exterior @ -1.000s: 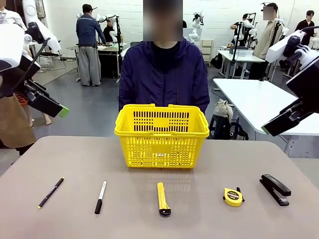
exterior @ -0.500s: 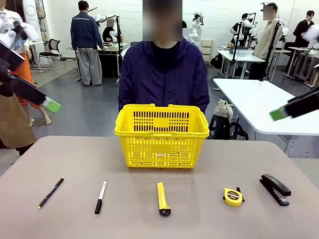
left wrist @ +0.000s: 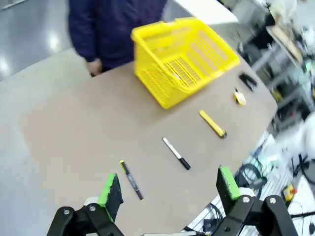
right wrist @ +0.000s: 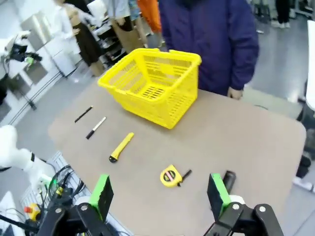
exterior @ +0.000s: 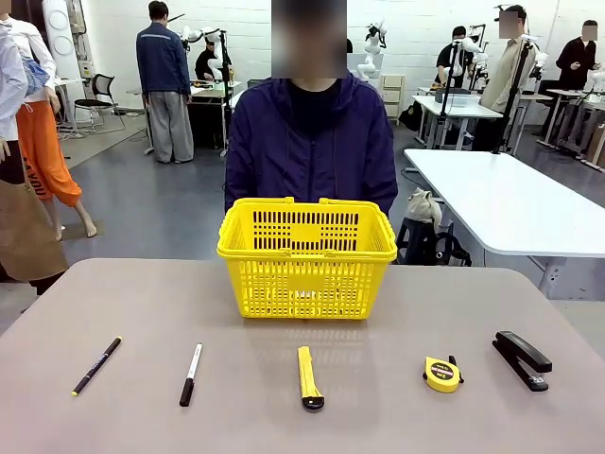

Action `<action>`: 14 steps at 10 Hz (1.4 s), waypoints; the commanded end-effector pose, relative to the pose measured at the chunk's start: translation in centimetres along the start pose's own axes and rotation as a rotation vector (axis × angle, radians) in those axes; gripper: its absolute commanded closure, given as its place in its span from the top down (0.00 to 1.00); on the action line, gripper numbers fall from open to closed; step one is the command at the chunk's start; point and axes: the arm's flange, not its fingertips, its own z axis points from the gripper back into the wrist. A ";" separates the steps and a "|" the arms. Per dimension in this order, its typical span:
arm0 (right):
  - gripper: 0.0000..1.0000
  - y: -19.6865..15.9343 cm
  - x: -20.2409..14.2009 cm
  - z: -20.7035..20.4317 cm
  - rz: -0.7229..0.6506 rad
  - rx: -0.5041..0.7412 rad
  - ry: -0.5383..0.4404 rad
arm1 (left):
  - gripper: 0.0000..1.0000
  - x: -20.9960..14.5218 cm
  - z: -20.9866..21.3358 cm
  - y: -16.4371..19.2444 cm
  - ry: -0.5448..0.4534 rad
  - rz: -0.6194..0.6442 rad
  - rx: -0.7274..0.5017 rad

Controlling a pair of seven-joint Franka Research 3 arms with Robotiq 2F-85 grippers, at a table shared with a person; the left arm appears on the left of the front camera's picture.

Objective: Place the items the person wants into the basket.
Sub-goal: Pick up the item the person points to and place it in the Market Basket.

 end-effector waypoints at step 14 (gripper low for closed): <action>1.00 1.8 -4.7 4.9 -0.162 -0.151 0.136 | 1.00 -5.5 3.4 9.3 -0.101 0.197 0.075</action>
